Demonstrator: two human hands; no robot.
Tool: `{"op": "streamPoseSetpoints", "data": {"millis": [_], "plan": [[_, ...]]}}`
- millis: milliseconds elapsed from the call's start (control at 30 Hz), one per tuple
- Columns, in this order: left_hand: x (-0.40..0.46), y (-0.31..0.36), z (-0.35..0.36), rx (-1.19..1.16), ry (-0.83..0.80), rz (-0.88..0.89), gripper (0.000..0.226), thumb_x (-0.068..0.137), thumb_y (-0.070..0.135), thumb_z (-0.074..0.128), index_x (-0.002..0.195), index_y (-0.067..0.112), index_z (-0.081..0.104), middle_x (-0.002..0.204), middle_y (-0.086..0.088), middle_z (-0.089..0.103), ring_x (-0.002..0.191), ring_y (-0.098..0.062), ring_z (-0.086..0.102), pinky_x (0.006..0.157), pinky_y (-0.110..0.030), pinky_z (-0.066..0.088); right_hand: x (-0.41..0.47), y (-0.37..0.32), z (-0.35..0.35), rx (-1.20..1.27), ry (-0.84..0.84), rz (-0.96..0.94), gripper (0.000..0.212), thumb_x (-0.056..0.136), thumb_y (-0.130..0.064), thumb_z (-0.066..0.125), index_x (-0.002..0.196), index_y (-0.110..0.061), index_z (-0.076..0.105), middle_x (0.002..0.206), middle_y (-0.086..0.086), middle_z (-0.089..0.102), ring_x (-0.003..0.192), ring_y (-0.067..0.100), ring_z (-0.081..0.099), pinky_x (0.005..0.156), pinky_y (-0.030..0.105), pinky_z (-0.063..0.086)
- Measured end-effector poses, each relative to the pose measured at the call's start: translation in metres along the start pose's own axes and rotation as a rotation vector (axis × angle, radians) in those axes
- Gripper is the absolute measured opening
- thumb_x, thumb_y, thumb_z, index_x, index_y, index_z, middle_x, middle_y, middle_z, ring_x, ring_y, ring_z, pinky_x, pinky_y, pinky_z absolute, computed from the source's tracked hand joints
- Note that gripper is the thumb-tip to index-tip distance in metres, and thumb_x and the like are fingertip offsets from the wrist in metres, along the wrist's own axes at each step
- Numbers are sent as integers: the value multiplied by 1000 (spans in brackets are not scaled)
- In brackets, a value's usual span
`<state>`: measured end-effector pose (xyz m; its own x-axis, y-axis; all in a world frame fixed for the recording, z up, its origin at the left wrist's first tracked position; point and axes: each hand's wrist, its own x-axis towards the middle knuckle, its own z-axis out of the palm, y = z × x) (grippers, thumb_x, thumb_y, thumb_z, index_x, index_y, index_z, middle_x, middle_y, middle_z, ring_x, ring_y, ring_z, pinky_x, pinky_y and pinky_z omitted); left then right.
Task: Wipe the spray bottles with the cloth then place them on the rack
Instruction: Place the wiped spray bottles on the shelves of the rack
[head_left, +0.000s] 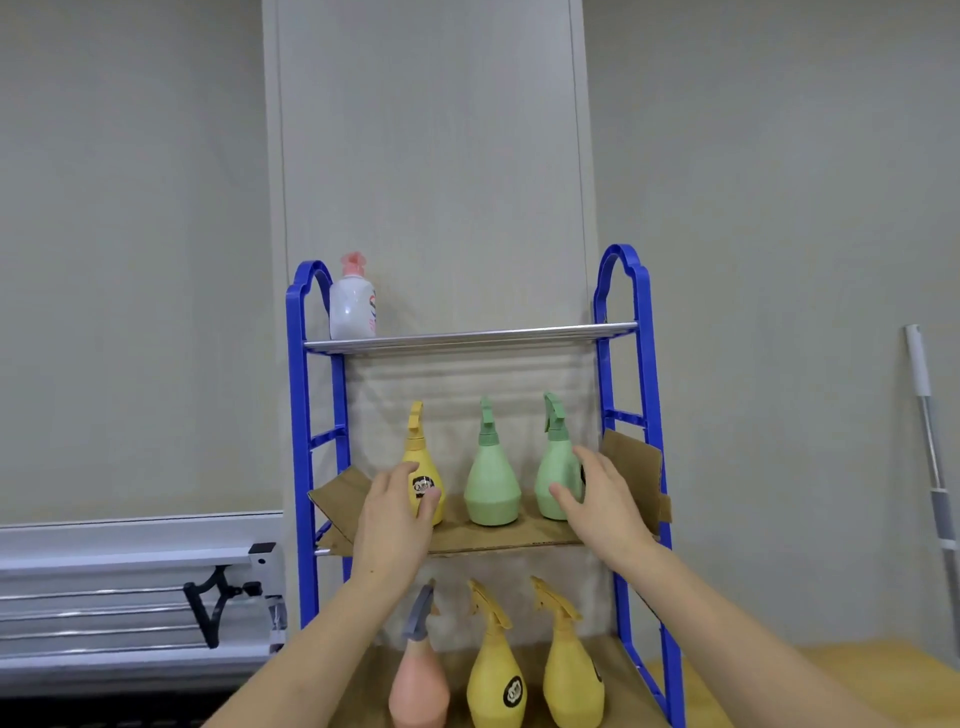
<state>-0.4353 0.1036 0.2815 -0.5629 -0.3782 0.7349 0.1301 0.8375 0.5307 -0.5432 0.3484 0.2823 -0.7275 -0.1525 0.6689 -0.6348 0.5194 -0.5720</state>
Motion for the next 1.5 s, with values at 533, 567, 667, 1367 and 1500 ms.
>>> {"op": "streamPoseSetpoints", "data": {"millis": [533,567,667,1367,1500], "plan": [[-159,-34,85,5,-181,-52,19,101,34,57,120,32,54,113,16,56,102,-1,53,82,-18,41,-156,73,44,-159,10,-202,22,98,-18,57,118,-24,63,120,-16,51,111,1,53,93,18,49],[-161,-38,95,-15,-203,-68,21,101,32,58,121,28,54,114,12,57,106,-6,56,84,-22,45,-157,81,50,-161,-4,-178,22,99,-19,55,119,-24,62,120,-16,51,111,1,53,93,19,49],[-162,-48,117,1,-248,-129,33,98,30,63,126,17,53,121,-1,57,115,-22,58,93,-38,51,-159,101,65,-150,-36,-86,24,100,-23,52,123,-26,59,121,-17,51,113,1,52,95,19,48],[-160,-78,171,176,-382,-313,89,83,50,77,152,23,28,132,-7,43,128,-28,42,95,-39,47,-147,159,129,-156,-226,333,90,70,-72,71,144,-30,44,130,-7,48,115,17,57,96,40,54],[-157,-79,172,202,-407,-302,87,86,50,75,152,20,27,137,-8,42,131,-28,41,100,-37,43,-145,155,130,-34,-254,337,85,72,-60,80,142,-27,43,126,-10,50,110,11,56,89,29,54]]}}
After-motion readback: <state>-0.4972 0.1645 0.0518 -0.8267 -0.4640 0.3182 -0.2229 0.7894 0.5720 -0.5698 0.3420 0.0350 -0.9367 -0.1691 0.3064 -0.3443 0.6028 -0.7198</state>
